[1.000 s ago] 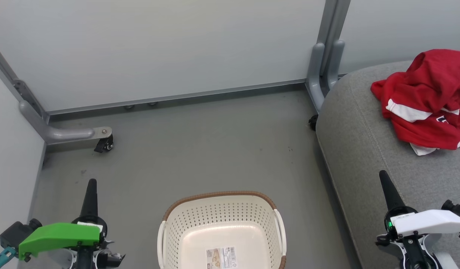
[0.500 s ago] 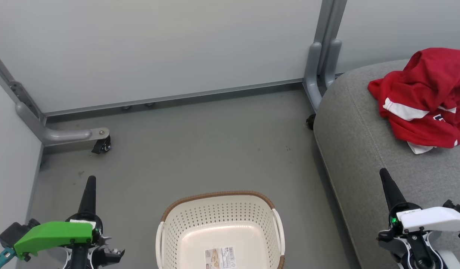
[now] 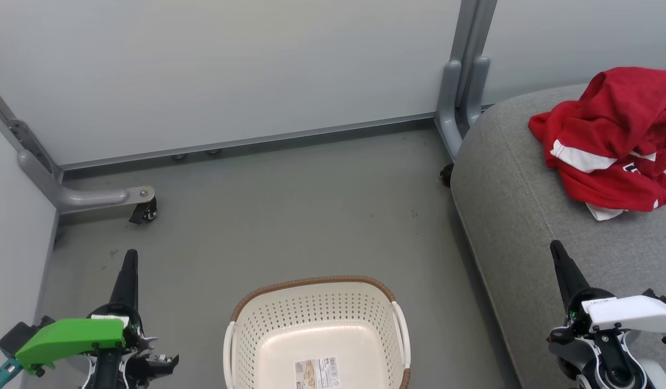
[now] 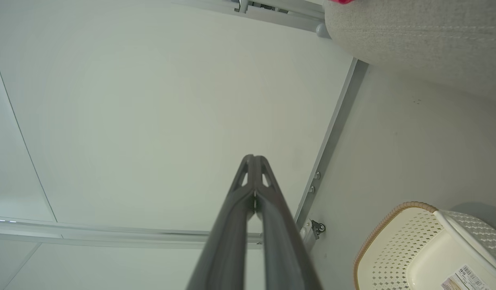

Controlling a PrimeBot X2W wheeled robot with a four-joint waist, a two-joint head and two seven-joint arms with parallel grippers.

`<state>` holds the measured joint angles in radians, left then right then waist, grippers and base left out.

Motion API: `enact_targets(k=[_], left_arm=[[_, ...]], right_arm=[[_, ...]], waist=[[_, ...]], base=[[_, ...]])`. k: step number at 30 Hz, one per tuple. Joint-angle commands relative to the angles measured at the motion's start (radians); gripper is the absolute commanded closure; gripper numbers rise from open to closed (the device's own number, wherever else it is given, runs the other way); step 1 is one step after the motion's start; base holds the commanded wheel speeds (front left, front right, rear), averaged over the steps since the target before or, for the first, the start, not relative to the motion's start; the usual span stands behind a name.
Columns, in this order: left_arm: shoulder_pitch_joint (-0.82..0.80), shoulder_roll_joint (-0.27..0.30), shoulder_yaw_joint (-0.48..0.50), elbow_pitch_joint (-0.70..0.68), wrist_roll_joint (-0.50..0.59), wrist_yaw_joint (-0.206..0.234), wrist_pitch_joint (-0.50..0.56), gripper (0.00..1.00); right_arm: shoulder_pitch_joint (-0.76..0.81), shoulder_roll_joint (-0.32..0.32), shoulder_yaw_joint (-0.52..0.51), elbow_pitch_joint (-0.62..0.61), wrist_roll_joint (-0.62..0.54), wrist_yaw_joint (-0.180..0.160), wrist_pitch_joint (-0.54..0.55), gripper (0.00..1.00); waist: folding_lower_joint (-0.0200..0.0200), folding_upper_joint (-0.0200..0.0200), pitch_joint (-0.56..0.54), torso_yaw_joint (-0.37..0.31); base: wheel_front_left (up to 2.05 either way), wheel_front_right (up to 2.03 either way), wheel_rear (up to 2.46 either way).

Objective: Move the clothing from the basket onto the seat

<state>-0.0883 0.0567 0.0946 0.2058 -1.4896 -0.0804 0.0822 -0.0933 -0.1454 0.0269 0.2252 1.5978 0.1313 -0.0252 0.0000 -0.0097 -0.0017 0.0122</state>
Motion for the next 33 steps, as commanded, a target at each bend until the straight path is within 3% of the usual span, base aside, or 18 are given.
enact_targets(k=[1,18,33], left_arm=[[-0.02,0.0,0.007,-0.004,-0.019,-0.007,0.005,1.0],[-0.028,-0.008,0.025,-0.003,-0.128,-0.012,0.036,1.0],[-0.027,-0.007,0.024,-0.003,-0.123,-0.012,0.036,1.0]], right_arm=[[-0.014,-0.009,0.002,0.002,0.022,-0.001,0.006,1.0],[-0.025,-0.023,0.012,0.017,0.154,-0.001,0.021,1.0],[-0.024,-0.028,0.018,0.015,0.155,-0.001,0.012,1.0]], waist=[[0.0,0.0084,0.0,-0.001],[0.0,0.0097,0.001,-0.012],[0.0,0.0097,0.001,-0.012]], base=[[0.0,0.0,0.0],[0.0,0.0,0.0],[0.0,0.0,0.0]])
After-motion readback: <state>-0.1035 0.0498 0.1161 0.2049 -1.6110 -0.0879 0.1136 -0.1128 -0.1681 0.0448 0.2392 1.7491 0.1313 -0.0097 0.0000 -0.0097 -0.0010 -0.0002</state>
